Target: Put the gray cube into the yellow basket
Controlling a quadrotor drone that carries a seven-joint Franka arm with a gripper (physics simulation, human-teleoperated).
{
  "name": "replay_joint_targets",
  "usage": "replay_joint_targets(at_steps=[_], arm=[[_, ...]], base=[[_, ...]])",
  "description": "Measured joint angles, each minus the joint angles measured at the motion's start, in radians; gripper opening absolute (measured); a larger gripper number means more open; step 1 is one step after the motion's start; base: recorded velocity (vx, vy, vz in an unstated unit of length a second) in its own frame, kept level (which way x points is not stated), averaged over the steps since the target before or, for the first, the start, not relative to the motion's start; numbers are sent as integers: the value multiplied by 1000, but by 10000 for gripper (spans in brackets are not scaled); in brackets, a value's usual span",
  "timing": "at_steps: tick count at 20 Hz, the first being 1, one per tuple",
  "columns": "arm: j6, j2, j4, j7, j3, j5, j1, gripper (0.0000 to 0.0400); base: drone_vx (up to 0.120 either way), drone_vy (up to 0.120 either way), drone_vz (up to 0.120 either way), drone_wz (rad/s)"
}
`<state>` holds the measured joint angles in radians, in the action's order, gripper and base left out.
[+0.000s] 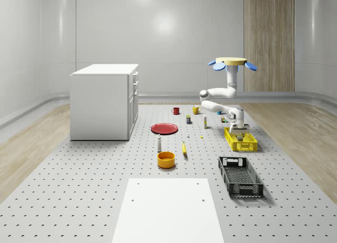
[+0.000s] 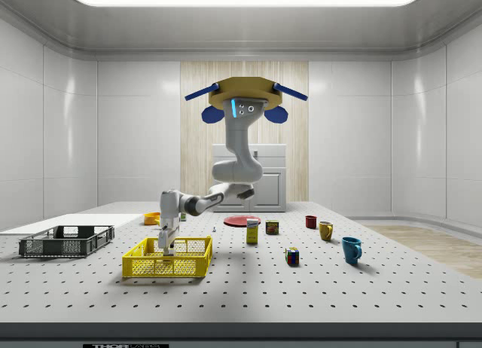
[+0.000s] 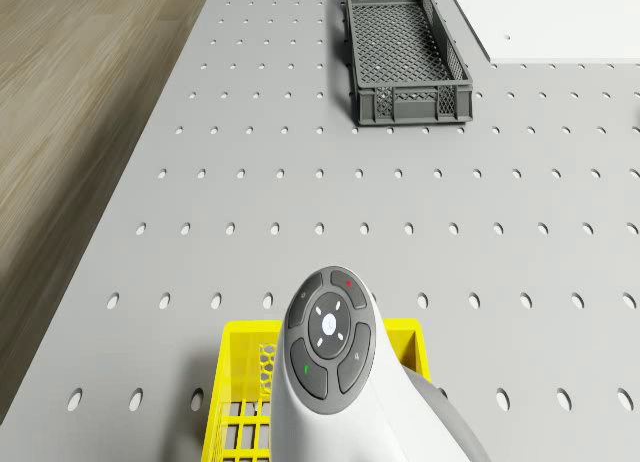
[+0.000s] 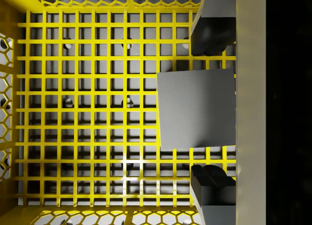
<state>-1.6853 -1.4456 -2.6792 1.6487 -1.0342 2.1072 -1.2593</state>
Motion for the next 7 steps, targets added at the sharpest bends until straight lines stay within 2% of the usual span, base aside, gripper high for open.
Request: replay_joint_targets(at_steps=[3,7], arm=[[11,0,-10,-1,-16,-13,6,376],[21,1,-18,-1,-29,-25,11,390]], base=[[0,0,0,0],[0,0,0,0]])
